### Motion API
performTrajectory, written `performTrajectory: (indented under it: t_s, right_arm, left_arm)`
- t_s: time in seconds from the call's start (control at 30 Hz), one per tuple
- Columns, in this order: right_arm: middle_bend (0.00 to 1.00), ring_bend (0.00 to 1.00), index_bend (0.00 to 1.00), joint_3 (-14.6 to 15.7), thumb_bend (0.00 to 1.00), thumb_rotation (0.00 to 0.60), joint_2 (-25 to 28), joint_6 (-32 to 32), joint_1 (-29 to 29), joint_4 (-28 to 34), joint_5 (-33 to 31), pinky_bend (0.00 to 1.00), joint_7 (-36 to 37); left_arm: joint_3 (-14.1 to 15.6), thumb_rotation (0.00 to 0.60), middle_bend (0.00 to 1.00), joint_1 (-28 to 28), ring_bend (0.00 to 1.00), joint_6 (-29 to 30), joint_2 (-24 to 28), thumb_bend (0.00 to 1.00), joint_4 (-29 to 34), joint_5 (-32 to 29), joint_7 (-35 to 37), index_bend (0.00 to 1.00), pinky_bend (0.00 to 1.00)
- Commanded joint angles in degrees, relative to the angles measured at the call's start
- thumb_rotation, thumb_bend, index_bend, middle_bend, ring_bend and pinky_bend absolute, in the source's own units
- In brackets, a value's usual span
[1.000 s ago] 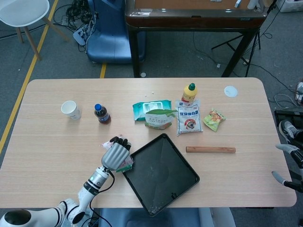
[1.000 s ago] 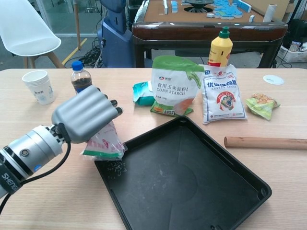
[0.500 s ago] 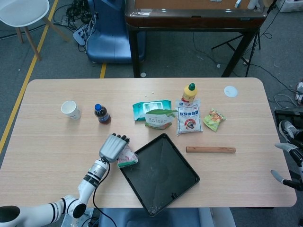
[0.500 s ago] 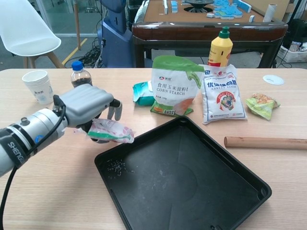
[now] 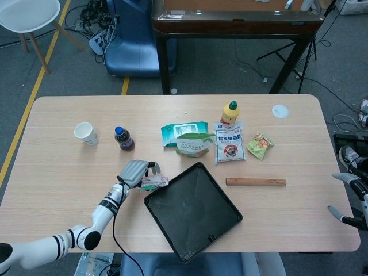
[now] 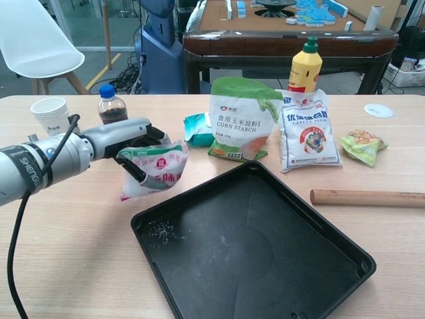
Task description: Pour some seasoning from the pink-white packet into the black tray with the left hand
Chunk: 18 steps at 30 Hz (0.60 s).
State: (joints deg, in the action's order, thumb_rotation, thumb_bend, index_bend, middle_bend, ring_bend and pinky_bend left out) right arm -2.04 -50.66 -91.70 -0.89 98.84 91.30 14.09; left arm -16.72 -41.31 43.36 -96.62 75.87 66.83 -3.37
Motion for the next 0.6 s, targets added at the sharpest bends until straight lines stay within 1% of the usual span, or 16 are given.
performTrajectory:
  t_s: [0.03, 0.13, 0.2, 0.37, 0.47, 0.6]
  right_arm:
    - [0.31, 0.15, 0.28, -0.01, 0.16, 0.600, 0.05, -0.02, -0.05, 0.05, -0.11, 0.17, -0.04]
    - [0.31, 0.15, 0.28, 0.00, 0.16, 0.600, 0.07, -0.09, -0.18, 0.09, -0.29, 0.17, -0.05]
    - [0.31, 0.15, 0.28, 0.01, 0.16, 0.600, 0.05, -0.12, -0.26, 0.05, -0.41, 0.17, -0.03]
    - [0.31, 0.15, 0.28, -0.06, 0.16, 0.600, 0.02, -0.07, -0.27, -0.02, -0.58, 0.17, -0.03]
    - [0.31, 0.15, 0.28, -0.10, 0.16, 0.600, 0.04, 0.03, -0.22, -0.03, -0.63, 0.17, -0.02]
    - [0.31, 0.15, 0.28, -0.12, 0.16, 0.600, 0.01, 0.24, -0.12, -0.08, -0.71, 0.17, -0.02]
  left_arm:
    - [0.04, 0.600, 0.58, -1.11, 0.51, -2.10, -0.03, 0.16, -2.16, 1.22, 5.34, 0.40, 0.52]
    - [0.12, 0.600, 0.57, -1.88, 0.49, -3.43, -0.46, 0.16, -3.66, 2.02, 9.43, 0.39, 0.50]
    - [0.22, 0.600, 0.55, -2.35, 0.46, -4.21, -0.49, 0.16, -4.47, 2.61, 11.91, 0.37, 0.48]
    - [0.72, 0.600, 0.53, -3.33, 0.43, -4.28, -1.13, 0.16, -7.03, 3.94, 14.78, 0.35, 0.46]
    - [0.90, 0.600, 0.49, -3.71, 0.38, -4.31, -1.34, 0.15, -7.84, 4.19, 16.41, 0.32, 0.44]
    - [1.70, 0.600, 0.40, -4.19, 0.29, -4.51, -1.61, 0.15, -8.83, 4.36, 17.02, 0.26, 0.39]
